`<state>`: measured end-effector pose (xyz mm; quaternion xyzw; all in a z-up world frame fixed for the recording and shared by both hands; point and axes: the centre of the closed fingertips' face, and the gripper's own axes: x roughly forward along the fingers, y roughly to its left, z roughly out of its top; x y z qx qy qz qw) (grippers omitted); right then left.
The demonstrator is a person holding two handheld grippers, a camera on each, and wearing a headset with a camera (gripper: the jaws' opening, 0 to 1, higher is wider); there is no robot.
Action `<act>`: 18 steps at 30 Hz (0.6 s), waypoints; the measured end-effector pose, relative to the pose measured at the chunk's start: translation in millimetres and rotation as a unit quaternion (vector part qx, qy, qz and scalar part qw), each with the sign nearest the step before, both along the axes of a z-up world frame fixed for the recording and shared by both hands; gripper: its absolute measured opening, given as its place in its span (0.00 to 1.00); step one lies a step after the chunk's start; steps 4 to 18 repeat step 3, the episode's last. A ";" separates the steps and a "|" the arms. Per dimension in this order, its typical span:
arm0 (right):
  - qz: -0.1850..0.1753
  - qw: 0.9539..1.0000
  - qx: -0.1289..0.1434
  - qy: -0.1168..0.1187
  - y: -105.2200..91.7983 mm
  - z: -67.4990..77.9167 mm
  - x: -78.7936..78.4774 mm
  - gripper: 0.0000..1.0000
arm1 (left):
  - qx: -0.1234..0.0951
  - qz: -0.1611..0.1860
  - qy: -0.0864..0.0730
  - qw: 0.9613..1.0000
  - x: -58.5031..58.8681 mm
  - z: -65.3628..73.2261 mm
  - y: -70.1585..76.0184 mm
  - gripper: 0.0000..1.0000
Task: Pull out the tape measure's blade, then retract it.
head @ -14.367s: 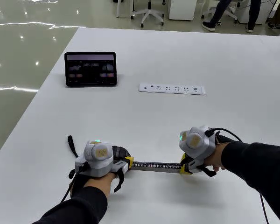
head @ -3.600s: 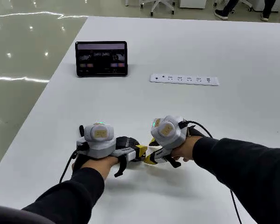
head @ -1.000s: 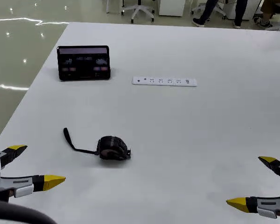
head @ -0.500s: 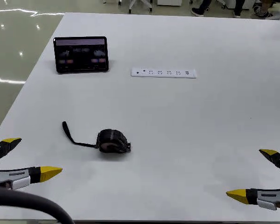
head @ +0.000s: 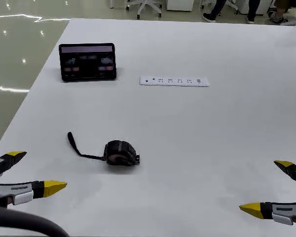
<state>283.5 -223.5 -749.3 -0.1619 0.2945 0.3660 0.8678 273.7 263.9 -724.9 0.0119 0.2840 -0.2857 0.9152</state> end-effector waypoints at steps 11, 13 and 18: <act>0.000 1.000 -0.001 0.000 -0.1 0.4 -0.6 1.00 | 0.000 0.001 -0.001 1.000 0.3 0.4 0.7 0.97; 0.000 1.000 -0.001 0.000 -0.1 0.4 -0.6 1.00 | 0.000 0.001 -0.001 1.000 0.3 0.4 0.7 0.97; 0.000 1.000 -0.001 0.000 -0.1 0.4 -0.6 1.00 | 0.000 0.001 -0.001 1.000 0.3 0.4 0.7 0.97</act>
